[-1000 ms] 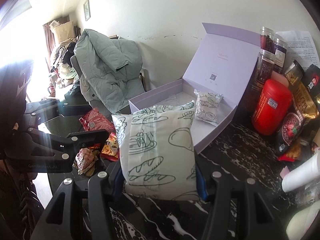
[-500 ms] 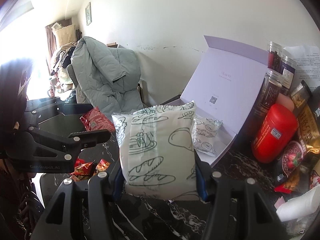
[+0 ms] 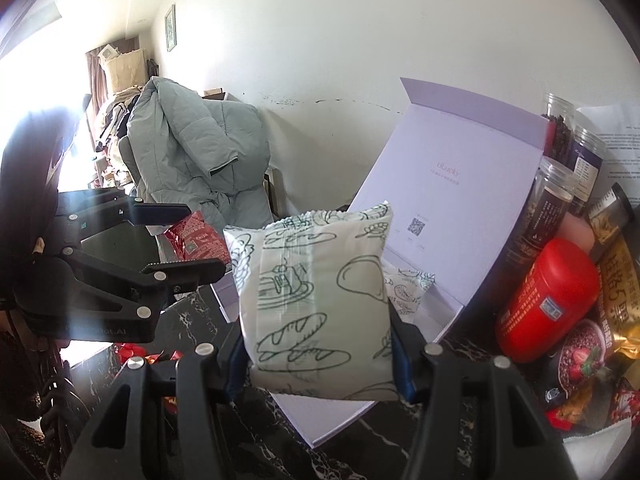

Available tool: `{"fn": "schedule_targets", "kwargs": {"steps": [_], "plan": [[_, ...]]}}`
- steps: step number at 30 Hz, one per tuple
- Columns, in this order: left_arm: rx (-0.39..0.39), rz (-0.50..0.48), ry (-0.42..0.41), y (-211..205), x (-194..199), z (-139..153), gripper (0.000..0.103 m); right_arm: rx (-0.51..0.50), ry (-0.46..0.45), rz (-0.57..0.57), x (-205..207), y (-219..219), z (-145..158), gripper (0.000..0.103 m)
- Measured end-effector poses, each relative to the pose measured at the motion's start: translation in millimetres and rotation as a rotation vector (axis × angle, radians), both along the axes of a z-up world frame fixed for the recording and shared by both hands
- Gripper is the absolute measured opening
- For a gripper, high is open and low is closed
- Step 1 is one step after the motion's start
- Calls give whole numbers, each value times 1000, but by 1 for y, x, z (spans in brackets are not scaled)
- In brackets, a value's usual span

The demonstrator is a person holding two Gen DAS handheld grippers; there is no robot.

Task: Organize objects
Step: 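Carry the sachet and pouch with both grippers over the open lavender box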

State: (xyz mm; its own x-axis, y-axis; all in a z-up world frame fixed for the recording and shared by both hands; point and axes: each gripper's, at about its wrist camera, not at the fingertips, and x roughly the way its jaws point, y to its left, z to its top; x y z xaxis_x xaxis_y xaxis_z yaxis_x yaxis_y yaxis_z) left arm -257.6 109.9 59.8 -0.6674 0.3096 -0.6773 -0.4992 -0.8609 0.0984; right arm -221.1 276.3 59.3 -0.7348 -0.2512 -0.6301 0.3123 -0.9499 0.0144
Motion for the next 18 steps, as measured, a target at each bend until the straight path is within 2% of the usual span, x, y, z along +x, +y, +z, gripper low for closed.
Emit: {"fn": "schedule_targets", "kwargs": {"steps": [9,18], "plan": [[-39,-3,48,11,-28,5,67,-12,1,-1,-38,8,1,58],[-30,7,39,22,-60,-2,67,-48,8,-39,-78,26,-3,58]]}}
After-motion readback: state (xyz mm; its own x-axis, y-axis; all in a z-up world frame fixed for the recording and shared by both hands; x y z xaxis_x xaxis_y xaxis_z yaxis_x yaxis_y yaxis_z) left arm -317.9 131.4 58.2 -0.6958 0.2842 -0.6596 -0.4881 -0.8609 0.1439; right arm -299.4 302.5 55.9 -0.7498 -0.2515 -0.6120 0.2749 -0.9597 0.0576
